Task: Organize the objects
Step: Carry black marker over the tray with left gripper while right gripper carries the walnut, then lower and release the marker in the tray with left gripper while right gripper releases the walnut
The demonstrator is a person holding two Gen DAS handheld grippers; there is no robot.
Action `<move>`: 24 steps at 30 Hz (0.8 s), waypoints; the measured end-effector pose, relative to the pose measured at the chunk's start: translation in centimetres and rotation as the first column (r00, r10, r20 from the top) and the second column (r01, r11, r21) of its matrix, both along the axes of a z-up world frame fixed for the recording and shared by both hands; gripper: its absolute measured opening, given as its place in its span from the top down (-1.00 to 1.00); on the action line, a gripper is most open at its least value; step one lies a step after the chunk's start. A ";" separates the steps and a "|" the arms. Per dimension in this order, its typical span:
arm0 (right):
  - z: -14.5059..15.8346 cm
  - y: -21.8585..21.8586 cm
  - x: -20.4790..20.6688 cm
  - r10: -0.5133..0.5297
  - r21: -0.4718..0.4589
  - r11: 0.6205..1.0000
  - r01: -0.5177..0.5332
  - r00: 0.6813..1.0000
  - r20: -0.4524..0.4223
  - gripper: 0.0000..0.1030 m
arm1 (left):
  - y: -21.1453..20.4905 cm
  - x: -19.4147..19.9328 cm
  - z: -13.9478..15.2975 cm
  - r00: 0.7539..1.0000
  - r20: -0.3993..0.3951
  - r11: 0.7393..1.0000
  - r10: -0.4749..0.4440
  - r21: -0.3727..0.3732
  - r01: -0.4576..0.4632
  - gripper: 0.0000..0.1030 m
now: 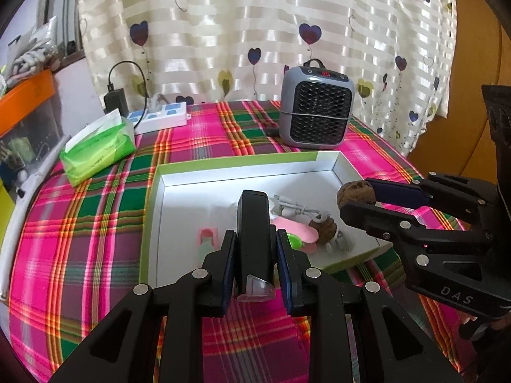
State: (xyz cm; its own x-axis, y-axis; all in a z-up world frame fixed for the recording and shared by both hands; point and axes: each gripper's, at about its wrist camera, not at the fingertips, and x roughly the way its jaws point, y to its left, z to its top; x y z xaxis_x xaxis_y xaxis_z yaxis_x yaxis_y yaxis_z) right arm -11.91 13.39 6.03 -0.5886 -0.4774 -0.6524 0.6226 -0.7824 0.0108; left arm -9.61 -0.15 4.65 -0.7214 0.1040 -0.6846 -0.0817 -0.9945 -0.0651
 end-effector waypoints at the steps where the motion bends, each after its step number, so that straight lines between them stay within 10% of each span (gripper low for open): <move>1: -0.1 0.0 -0.2 -0.004 0.003 1.000 0.004 1.000 0.002 0.36 | 0.0 -0.2 -0.1 1.000 0.001 1.000 0.000 0.000 0.000 0.58; 24: -3.2 1.1 -4.2 -0.087 0.042 0.996 0.084 0.993 0.074 0.36 | 1.4 -3.5 -1.9 0.998 0.022 0.998 -0.065 -0.009 0.065 0.59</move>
State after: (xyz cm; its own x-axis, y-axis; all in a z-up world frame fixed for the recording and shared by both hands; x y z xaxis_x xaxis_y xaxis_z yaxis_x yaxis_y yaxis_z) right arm -16.12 14.46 2.85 -0.5745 -0.4009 -0.7136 0.5520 -0.8335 0.0238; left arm -13.10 1.22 2.76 -0.6980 0.1434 -0.7016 -0.1446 -0.9878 -0.0579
